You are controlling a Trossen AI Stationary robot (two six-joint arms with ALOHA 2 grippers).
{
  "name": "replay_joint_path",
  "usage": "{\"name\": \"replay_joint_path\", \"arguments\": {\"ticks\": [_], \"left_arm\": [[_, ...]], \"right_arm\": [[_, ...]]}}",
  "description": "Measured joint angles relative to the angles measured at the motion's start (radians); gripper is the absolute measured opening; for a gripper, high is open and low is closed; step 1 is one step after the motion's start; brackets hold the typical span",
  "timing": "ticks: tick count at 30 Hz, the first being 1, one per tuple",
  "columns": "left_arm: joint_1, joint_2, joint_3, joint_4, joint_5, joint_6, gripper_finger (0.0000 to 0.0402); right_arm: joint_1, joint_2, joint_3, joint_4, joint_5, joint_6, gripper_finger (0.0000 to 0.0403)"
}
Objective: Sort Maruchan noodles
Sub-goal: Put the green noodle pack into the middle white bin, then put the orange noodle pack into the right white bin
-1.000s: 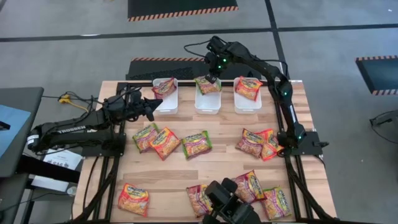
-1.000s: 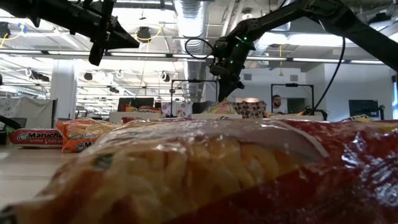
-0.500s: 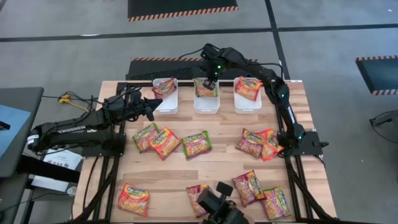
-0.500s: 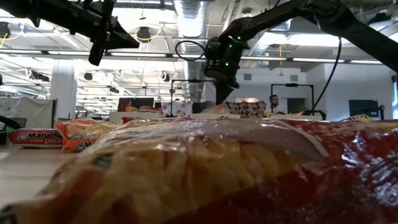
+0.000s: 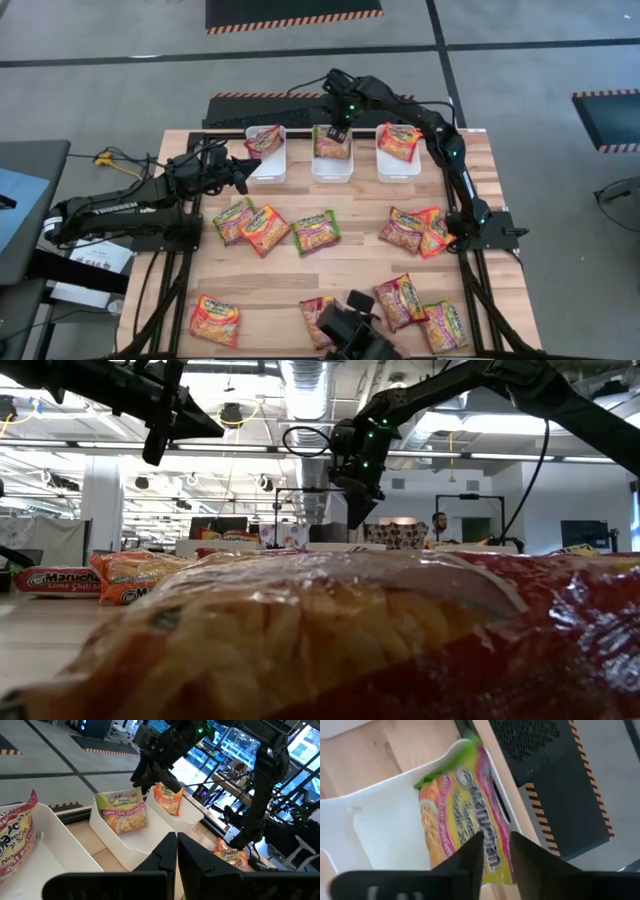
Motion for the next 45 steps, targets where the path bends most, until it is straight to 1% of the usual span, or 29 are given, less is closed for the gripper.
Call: {"name": "replay_joint_path", "arguments": {"ticks": [6, 11, 15, 17, 25, 31, 34, 36, 39, 42, 45], "left_arm": [[0.000, 0.000, 0.000, 0.000, 0.000, 0.000, 0.0000], [0.000, 0.000, 0.000, 0.000, 0.000, 0.000, 0.0000], [0.000, 0.000, 0.000, 0.000, 0.000, 0.000, 0.0000], [0.000, 0.000, 0.000, 0.000, 0.000, 0.000, 0.0000], [0.000, 0.000, 0.000, 0.005, 0.008, 0.028, 0.0000], [0.000, -0.001, 0.000, 0.010, 0.018, 0.020, 0.0000], [0.000, -0.011, 0.000, 0.013, 0.063, 0.019, 0.0000], [0.000, -0.020, 0.000, 0.008, 0.089, 0.032, 0.0000], [0.000, -0.034, 0.000, 0.010, 0.099, 0.078, 0.0000], [0.000, -0.051, 0.000, 0.008, 0.114, 0.089, 0.0000], [0.000, -0.076, 0.000, 0.000, 0.162, 0.082, 0.0000]], "right_arm": [[-0.010, -0.009, 0.000, 0.003, 0.008, 0.000, 0.0186], [-0.021, -0.014, 0.021, -0.071, 0.005, 0.027, 0.0206], [-0.005, -0.016, 0.052, -0.158, -0.030, 0.051, 0.0205], [0.006, -0.016, 0.061, -0.186, -0.031, 0.052, 0.0203], [0.043, -0.018, 0.152, -0.401, -0.031, 0.073, 0.0196], [0.057, -0.070, 0.168, -0.493, -0.034, 0.118, 0.0195], [0.068, -0.097, 0.166, -0.496, -0.036, 0.194, 0.0195], [0.078, -0.129, 0.166, -0.498, -0.062, 0.228, 0.0195], [0.104, -0.175, 0.168, -0.498, -0.082, 0.276, 0.0195], [0.141, -0.217, 0.166, -0.497, -0.083, 0.357, 0.0195], [0.188, -0.274, 0.166, -0.497, -0.084, 0.425, 0.0195]]}}
